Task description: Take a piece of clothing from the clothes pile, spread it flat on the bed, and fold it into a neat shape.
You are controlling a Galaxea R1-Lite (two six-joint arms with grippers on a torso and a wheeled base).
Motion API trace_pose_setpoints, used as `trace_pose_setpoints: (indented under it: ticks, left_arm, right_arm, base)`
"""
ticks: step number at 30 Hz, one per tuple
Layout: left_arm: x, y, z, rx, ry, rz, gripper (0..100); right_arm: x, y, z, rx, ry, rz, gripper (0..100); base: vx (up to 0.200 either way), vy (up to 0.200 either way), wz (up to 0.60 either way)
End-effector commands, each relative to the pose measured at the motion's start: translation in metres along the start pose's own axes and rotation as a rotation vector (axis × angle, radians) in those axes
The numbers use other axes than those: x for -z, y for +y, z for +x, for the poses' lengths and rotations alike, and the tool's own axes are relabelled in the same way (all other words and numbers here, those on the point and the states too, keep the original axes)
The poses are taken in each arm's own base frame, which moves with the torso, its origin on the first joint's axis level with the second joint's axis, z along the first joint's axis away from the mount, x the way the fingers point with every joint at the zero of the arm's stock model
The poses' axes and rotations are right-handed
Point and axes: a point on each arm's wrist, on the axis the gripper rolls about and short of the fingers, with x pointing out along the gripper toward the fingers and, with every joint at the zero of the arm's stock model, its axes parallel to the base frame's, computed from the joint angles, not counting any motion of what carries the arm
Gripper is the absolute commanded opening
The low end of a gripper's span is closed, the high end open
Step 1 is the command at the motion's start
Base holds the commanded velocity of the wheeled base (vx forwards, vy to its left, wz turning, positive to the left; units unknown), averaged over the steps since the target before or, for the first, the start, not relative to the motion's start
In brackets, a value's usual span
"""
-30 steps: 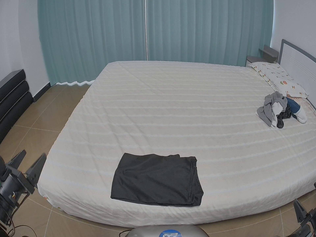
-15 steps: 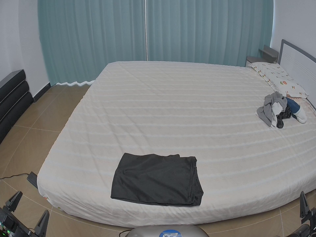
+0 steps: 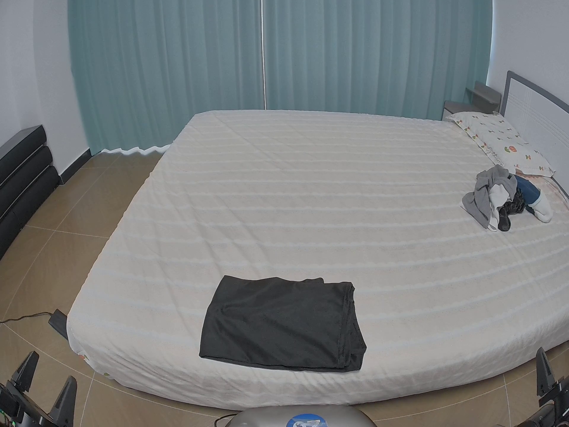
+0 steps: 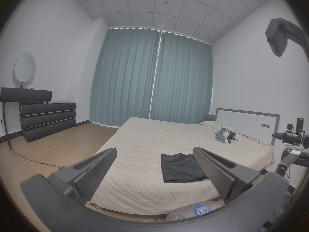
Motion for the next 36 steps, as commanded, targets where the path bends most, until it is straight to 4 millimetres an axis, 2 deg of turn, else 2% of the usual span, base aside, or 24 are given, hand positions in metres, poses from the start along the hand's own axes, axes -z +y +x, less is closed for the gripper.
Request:
trace_pose_setpoints:
  ticks: [1,4,13,27,32,36]
  left_arm:
    - [0.0011,0.0004,-0.0010,-0.016,-0.016,-0.009,100]
    - [0.0008,0.0005,-0.0011,-0.022,-0.017,0.000,100]
    - [0.0021,0.0010,-0.0010,-0.036,-0.006,0.119,100]
    - [0.0025,0.0009,-0.0015,-0.033,0.008,0.112,100]
    - [0.0076,0.0042,-0.0003,-0.140,0.021,0.130,100]
    - [0.0081,0.0031,-0.0002,-0.088,0.027,0.123,100]
  right_arm:
    - [0.0051,0.0006,0.0001,-0.020,0.008,0.020,100]
    - [0.0103,0.0019,-0.0003,-0.069,0.062,0.054,100]
    - [0.0105,0.0020,-0.0001,-0.074,0.058,0.039,100]
    - [0.0105,0.0020,-0.0001,-0.074,0.058,0.039,100]
    - [0.0105,0.0020,-0.0001,-0.074,0.058,0.041,100]
    - [0.0105,0.0020,-0.0001,-0.076,0.058,0.038,100]
  base:
    - [0.000,0.000,0.00]
    - [0.000,0.000,0.00]
    - [0.000,0.000,0.00]
    - [0.000,0.000,0.00]
    - [0.000,0.000,0.00]
    - [0.000,0.000,0.00]
